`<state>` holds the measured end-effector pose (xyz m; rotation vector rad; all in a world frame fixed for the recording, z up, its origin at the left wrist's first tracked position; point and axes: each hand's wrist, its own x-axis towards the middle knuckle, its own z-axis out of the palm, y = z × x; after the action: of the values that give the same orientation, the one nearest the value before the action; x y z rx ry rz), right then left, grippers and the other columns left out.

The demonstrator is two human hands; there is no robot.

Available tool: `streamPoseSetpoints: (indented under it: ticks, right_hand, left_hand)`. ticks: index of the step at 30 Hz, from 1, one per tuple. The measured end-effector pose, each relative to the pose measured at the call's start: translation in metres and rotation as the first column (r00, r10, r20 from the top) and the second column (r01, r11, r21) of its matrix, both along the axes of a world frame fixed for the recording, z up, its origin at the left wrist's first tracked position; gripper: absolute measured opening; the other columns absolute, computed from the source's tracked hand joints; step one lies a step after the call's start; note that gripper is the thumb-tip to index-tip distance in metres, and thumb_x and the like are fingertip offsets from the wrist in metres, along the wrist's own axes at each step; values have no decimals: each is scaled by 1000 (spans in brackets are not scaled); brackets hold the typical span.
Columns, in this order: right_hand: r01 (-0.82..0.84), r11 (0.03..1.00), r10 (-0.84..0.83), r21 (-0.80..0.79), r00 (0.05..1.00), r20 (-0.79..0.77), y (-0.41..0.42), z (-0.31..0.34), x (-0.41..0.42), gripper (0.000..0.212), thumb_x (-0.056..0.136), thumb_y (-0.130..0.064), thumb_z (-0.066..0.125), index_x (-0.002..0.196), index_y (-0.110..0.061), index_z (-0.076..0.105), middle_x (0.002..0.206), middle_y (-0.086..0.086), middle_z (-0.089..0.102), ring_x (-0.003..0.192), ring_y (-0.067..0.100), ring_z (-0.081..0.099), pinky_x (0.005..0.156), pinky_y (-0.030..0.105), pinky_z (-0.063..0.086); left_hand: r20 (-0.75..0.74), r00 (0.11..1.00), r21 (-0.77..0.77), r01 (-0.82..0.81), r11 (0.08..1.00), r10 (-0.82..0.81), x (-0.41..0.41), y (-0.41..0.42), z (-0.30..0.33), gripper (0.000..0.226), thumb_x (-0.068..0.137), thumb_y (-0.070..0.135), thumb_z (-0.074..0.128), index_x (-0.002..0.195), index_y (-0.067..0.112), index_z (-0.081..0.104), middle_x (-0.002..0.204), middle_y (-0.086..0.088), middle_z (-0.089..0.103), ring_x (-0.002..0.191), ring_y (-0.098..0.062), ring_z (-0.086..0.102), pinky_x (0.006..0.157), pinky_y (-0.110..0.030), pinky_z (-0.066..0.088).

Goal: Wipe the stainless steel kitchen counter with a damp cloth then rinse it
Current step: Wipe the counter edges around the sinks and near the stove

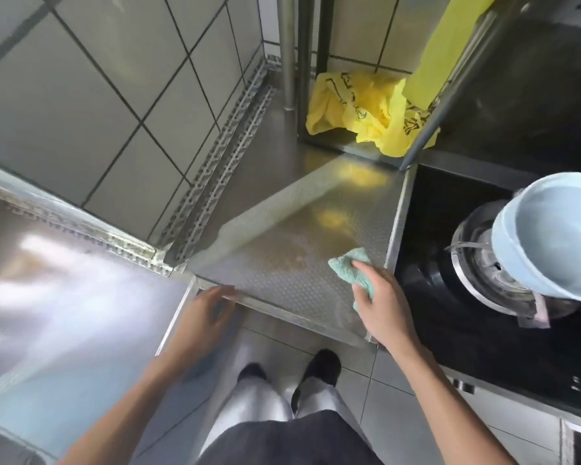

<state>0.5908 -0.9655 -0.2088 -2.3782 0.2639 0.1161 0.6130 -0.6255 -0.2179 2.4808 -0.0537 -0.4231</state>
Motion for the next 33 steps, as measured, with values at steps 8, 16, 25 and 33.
streamPoseSetpoints:
  ticks: [8, 16, 25, 33]
  right_hand:
    - [-300, 888, 268, -350, 954, -137, 33, -50, -14, 50, 102, -32, 50, 150, -20, 48, 165, 10, 31, 154, 30, 25, 122, 51, 30]
    - [-86, 854, -31, -513, 976, -215, -4, -56, 68, 59, 107, -37, 21, 159, -11, 30, 166, 26, 18, 156, 39, 13, 127, 51, 15]
    - [-277, 846, 241, -457, 961, -136, 80, -71, 68, 55, 109, -36, 20, 161, -15, 23, 169, 20, 7, 158, 34, -1, 128, 53, 8]
    - [-222, 785, 76, -579, 961, -266, -14, -56, 71, 58, 108, -37, 14, 162, -16, 20, 169, 22, 7, 158, 34, 1, 129, 50, 3]
  left_hand:
    - [203, 975, 267, -141, 953, 87, 66, -12, -50, 50, 100, 22, 47, 143, -1, 50, 159, -18, 43, 146, -38, 43, 121, -49, 36]
    - [300, 951, 322, -170, 931, 70, 60, -14, -68, 57, 99, 28, 42, 150, 3, 44, 164, -13, 37, 150, -33, 39, 126, -49, 28]
    - [318, 946, 314, -166, 935, 62, 60, -11, -74, 58, 97, 28, 41, 150, 6, 43, 167, -10, 33, 152, -33, 35, 128, -48, 23]
    - [325, 944, 326, -160, 932, 48, 59, -9, -79, 60, 98, 32, 35, 152, 6, 39, 168, -9, 30, 154, -32, 32, 131, -45, 18]
